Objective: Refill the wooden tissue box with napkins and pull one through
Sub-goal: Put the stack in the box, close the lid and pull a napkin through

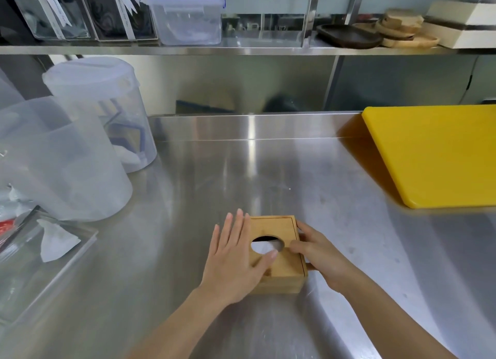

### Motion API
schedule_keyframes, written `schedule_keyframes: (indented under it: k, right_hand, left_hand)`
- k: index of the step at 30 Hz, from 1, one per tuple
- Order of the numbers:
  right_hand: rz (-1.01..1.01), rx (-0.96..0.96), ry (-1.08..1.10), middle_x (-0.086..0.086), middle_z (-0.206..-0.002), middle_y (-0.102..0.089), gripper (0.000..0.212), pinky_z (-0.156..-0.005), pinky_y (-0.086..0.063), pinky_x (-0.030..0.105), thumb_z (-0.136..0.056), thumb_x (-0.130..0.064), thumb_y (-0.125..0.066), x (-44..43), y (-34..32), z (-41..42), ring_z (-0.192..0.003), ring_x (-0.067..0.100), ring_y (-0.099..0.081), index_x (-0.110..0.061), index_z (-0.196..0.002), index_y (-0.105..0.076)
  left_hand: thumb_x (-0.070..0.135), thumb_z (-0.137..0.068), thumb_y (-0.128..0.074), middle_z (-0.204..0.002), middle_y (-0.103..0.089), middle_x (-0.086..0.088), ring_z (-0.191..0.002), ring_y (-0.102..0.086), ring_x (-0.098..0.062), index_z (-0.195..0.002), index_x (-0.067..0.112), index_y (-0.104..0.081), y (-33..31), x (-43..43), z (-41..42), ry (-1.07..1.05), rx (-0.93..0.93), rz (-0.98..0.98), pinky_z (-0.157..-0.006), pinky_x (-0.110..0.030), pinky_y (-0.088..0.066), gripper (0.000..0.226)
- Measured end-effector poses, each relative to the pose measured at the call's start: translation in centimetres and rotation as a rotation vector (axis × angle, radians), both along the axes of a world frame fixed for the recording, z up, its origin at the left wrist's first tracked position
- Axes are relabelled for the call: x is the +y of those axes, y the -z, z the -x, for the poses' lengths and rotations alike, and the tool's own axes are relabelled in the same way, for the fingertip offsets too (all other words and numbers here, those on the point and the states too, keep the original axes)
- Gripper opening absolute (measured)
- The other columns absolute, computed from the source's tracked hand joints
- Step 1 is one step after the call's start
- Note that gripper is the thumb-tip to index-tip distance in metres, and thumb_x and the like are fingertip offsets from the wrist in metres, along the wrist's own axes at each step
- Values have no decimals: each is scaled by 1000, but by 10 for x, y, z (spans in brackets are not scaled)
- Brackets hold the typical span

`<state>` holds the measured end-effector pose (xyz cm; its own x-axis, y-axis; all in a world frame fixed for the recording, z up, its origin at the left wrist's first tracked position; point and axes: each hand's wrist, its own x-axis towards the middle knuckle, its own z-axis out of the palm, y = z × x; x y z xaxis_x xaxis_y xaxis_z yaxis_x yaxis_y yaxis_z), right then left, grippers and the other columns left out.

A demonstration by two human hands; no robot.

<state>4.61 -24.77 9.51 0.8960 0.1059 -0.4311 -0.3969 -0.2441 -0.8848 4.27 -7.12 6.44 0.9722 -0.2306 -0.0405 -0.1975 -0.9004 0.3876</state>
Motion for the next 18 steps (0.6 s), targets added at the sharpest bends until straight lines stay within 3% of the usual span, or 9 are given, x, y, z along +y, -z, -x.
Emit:
schedule_keyframes:
  k: [2,5,8,9,11,13,15,18]
  right_hand:
    - [4,-15,-5,-1,-108,-64,43,-68,-50,24,-84,-3,-47,0,-1,1,-86,14,-60,-39,-106,-57]
    - [40,-75,-15,-10,-103,-62,41,-71,-48,17,-85,-3,-49,1,0,2,-91,10,-59,-39,-104,-56]
    - [401,-316,-7,-16,-119,-53,43,-94,-39,20,-87,-16,-58,2,6,3,-111,5,-48,-30,-127,-49]
    - [529,-430,-12,-11,-127,-51,42,-102,-33,25,-87,-18,-58,3,6,3,-121,9,-44,-28,-127,-50]
    - [674,-580,-91,-4,-140,-44,30,-104,-18,25,-89,-17,-55,9,1,3,-135,15,-32,-26,-117,-61]
    - [770,-606,-265,1,-152,-31,28,-100,-8,23,-93,-16,-47,15,-3,1,-144,17,-13,-27,-110,-67]
    - [888,-568,-410,5,-158,-14,37,-107,-6,32,-94,-15,-39,20,-5,-1,-146,22,3,-33,-111,-66]
    - [1016,-480,-504,10,-159,-1,42,-113,-4,42,-94,-15,-33,27,-10,-3,-145,29,12,-37,-119,-58]
  left_hand:
    - [79,-67,5,-157,13,5,-136,25,-6,-146,20,9,2,-1,2,32,-57,-53,-113,-32,15,99]
    - [77,-65,7,-158,7,5,-136,22,-5,-147,21,2,3,1,0,56,-98,-98,-113,-32,13,100]
    - [79,-71,-3,-158,2,5,-143,13,-10,-147,22,-2,4,2,0,57,-125,-103,-112,-33,13,95]
    - [79,-73,-7,-158,1,6,-143,12,-11,-147,23,-3,5,2,0,57,-125,-101,-113,-33,13,93]
    - [73,-73,-10,-158,1,6,-140,17,-8,-147,23,-4,5,2,1,59,-120,-96,-113,-33,11,90]
    - [71,-72,-9,-158,2,8,-134,22,-4,-148,24,-4,5,2,1,61,-118,-86,-114,-33,8,89]
    - [71,-73,-11,-158,2,10,-132,23,-1,-148,25,-4,6,2,1,53,-116,-52,-116,-31,-2,88]
    - [71,-75,-15,-158,2,12,-133,22,1,-147,26,-6,6,2,1,47,-105,-4,-114,-27,-14,85]
